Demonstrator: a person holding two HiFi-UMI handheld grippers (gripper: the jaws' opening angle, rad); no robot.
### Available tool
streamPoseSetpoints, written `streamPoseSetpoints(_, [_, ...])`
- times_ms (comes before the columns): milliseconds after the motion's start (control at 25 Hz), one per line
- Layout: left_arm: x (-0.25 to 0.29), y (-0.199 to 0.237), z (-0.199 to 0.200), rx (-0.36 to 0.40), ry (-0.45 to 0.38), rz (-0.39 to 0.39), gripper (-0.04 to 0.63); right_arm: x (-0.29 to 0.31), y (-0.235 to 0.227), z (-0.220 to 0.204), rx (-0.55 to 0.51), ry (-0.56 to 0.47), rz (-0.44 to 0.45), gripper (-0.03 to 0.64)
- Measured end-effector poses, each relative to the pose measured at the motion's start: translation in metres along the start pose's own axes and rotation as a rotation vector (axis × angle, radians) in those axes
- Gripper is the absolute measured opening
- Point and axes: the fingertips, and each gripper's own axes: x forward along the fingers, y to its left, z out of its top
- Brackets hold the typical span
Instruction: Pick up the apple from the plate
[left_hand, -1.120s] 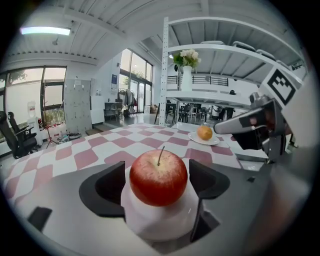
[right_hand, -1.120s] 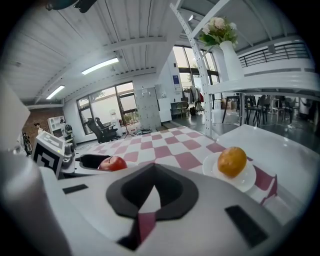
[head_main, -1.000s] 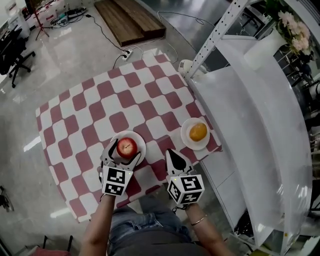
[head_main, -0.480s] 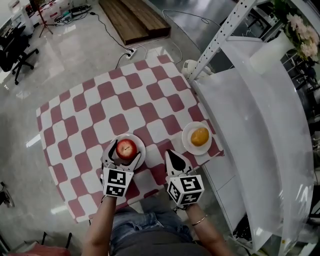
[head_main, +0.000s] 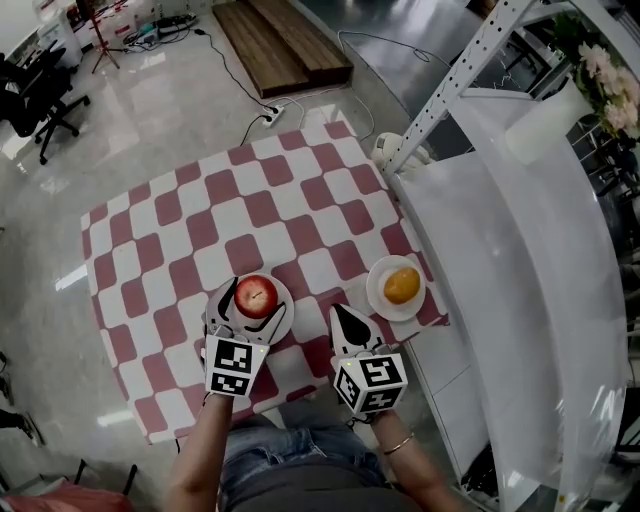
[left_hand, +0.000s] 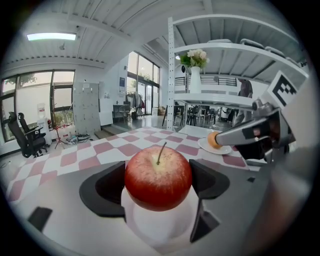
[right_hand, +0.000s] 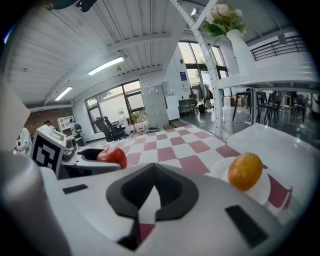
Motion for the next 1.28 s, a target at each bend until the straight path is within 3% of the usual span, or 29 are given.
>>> streamPoseSetpoints(440, [-0.012, 0.017, 0.048, -0.027, -0.108, 0.038, 0.387, -0.001, 0.004, 0.016, -0.02, -0.039, 0.028, 0.009])
streamPoseSetpoints(1280, [-0.065, 0.029, 0.105, 0.02, -0.212, 0.08, 0.387, -0.009, 0.038, 0.056, -0.099, -0.131, 0.072, 0.009])
